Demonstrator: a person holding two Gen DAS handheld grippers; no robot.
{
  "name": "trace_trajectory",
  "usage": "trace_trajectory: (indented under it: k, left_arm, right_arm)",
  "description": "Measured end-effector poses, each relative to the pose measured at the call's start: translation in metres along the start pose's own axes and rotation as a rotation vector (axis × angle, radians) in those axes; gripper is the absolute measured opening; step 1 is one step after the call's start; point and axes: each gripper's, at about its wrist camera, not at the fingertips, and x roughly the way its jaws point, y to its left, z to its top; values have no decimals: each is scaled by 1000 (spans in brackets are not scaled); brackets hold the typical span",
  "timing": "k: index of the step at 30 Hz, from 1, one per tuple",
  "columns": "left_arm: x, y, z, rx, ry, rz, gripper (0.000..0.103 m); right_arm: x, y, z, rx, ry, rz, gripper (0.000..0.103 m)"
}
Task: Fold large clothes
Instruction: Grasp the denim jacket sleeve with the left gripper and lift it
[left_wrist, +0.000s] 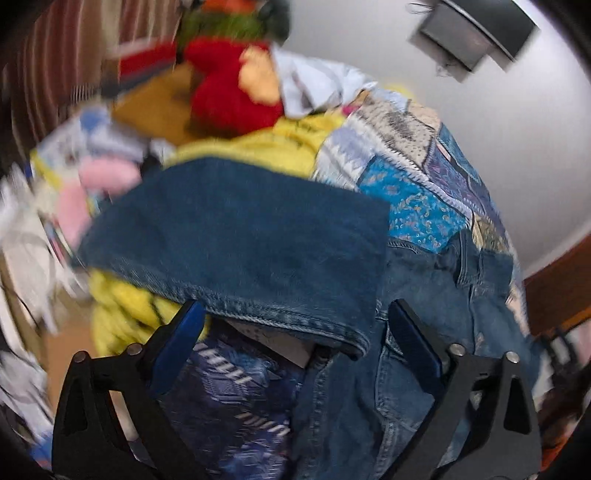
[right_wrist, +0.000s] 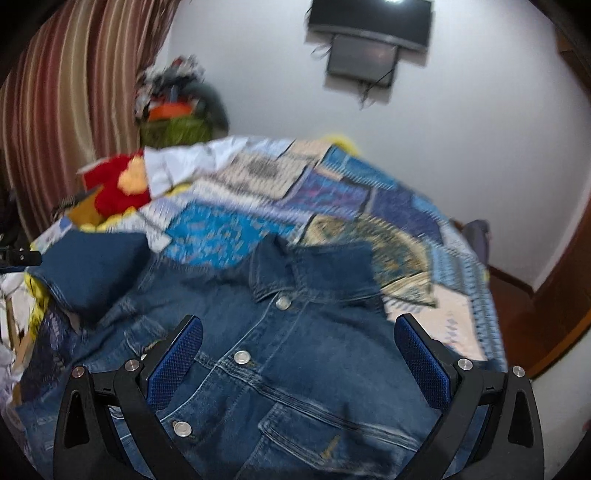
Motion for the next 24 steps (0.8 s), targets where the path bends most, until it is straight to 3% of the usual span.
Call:
trace_trajectory:
  k: [8,11,15,17,19,22,23,24]
  left_arm:
    - [35,7,14,-69,92,-30,79]
    - [45,9,14,-117,149,-79,78]
    - [43,3,-1,-102,183,-114,77]
    - [42,-1,-1,-86,162,-81,72]
    - [40,-5,9,-68,111,-1,62]
    - [36,-25,25,52,2,194,34]
    - [35,-34,29,101,-22,246,18]
    - [34,-43,32,147,-45,297,14]
  right_arm:
    - [73,7,1,80,267,243,103]
    - [82,5,-2,140,304,297,103]
    - [86,-4,-8,241,320,343,103]
    - [90,-8,-13,286,341,354,103]
    - [91,-10,-16,303,358,355,103]
    - [83,-15,-18,307,361,374,103]
    - [79,-17,-18,304,354,377,103]
    - [71,-20,-18,298,340,376,103]
